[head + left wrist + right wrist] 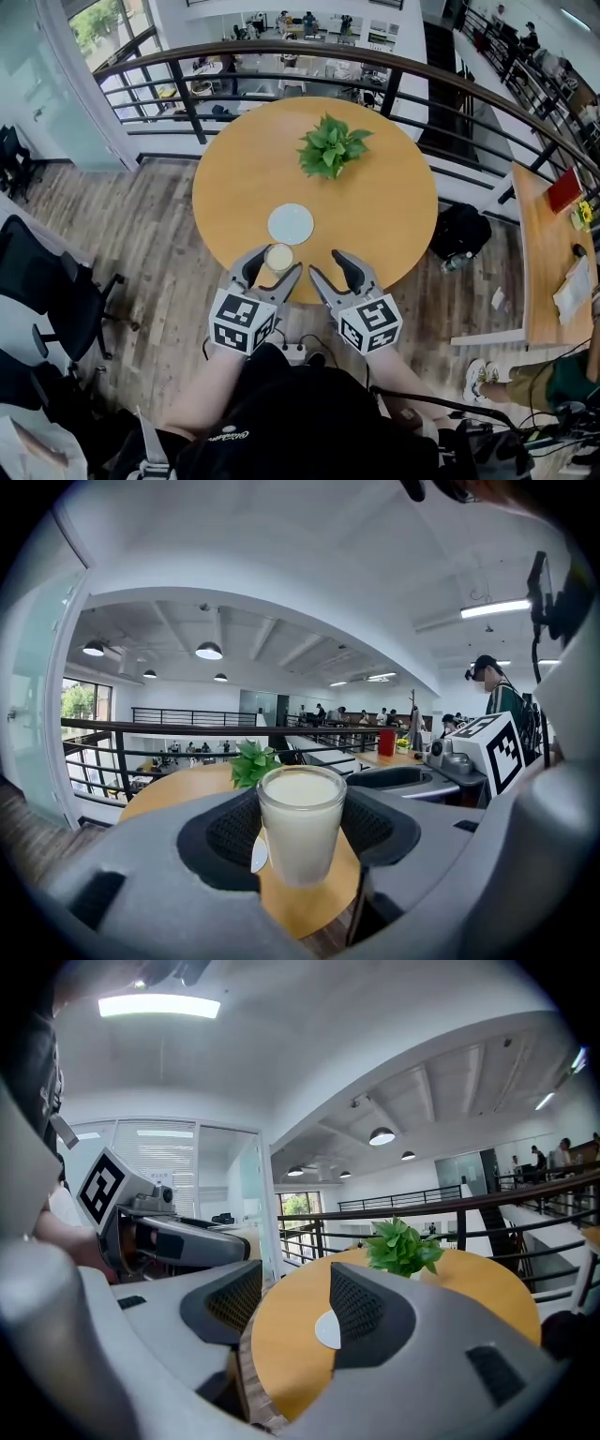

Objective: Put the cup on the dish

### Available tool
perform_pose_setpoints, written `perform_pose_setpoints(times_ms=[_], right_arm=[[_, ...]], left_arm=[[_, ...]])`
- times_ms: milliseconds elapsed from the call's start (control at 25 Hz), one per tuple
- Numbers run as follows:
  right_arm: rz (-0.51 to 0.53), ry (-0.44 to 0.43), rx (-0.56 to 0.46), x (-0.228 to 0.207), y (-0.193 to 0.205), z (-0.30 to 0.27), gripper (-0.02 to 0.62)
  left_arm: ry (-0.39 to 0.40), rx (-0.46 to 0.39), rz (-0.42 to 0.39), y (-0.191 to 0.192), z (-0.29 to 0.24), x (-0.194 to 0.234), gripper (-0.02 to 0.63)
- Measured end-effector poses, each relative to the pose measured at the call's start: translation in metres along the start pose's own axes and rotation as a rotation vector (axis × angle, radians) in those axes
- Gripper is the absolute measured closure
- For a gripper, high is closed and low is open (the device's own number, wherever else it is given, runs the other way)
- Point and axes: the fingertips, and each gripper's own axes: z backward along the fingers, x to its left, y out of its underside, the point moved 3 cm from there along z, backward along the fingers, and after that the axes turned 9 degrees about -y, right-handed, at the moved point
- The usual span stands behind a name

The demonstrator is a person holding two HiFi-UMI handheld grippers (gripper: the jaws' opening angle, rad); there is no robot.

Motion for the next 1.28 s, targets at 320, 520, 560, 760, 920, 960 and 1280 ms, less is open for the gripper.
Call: perform_pose_setpoints(times_ms=[320, 520, 560, 760, 920, 960, 1280], right_arm=[[0.010, 0.046, -0.004, -0.030, -0.005, -0.033, 0.368], [0.020, 0.100, -0.018, -0.050, -0.022, -0.069, 0.369], [0.024, 0.108, -0.019, -0.053, -0.025, -0.074, 0.368], [0.033, 0.132, -0.027, -0.070, -0.041, -0.096, 0.368], [0.011, 0.139, -0.007, -0.076, -0.034, -0.104, 0.370], [0.003, 0.140, -0.001, -0.079, -0.032, -0.106, 0.370], [-0.067, 0.148, 0.063, -0.092, -0.006, -0.116, 0.371]], left_arm=[[0.029, -0.006, -0.021, -0.005, -0.038, 0.027, 0.341], [0.076, -0.006, -0.046, -0.016, -0.066, 0.055, 0.341], [0.083, -0.010, -0.050, -0.019, -0.071, 0.061, 0.341], [0.096, -0.025, -0.061, -0.034, -0.091, 0.084, 0.341], [0.105, -0.006, -0.051, -0.033, -0.102, 0.090, 0.341], [0.105, 0.001, -0.049, -0.030, -0.106, 0.092, 0.341], [0.109, 0.075, -0.002, -0.006, -0.122, 0.102, 0.341]])
